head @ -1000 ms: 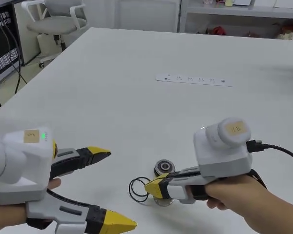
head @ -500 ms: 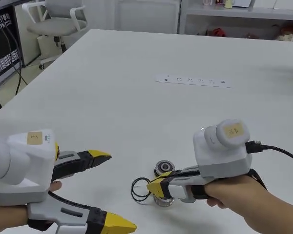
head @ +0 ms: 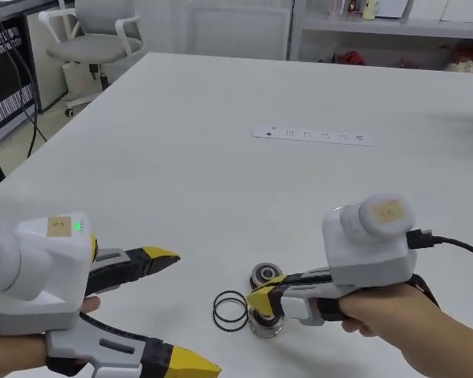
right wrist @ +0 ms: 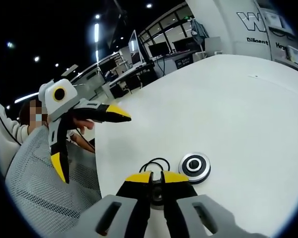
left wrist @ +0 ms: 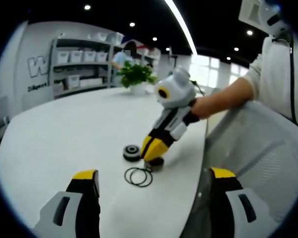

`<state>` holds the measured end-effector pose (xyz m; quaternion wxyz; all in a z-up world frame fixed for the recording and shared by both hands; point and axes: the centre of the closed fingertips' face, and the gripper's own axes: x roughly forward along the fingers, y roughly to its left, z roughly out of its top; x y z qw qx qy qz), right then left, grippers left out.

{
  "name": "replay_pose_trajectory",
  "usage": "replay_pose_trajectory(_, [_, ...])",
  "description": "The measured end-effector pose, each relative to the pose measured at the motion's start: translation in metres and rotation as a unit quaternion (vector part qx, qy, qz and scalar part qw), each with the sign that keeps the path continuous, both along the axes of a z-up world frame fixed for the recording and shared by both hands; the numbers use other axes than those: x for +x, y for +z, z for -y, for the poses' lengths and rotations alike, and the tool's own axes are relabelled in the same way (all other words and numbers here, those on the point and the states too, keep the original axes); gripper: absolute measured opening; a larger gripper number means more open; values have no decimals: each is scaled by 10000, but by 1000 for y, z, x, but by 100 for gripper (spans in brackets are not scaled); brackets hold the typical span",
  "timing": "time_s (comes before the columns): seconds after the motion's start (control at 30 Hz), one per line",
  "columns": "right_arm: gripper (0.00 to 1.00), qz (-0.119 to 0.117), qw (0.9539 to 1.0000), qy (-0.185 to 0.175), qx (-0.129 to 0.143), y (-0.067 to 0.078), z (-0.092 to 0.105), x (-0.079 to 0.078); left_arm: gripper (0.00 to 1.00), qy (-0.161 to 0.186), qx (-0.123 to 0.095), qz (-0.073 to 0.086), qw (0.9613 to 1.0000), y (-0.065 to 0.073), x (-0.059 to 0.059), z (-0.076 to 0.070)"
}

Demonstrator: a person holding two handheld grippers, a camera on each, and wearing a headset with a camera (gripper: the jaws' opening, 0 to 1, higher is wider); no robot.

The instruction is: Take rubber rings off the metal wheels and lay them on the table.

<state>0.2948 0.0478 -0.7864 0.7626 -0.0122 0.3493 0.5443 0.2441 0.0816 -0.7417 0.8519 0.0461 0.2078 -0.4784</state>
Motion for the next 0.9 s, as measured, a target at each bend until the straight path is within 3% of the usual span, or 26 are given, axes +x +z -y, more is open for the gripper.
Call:
replay_pose_trajectory(0.3, [4,73,9997,-194,93,8,11,13,92,-29,32,-38,10000,-1,-2,2])
replay_pose_trajectory(0.67, [5,365,9989,-308,-28,11,31,28,92,-11,9,-65,10000,-2,-2,1])
replay_pose_trajectory(0.9, [5,416,9979,-496,-91,10,45,37,92,-4,-48,-72,10000,0,-2,1])
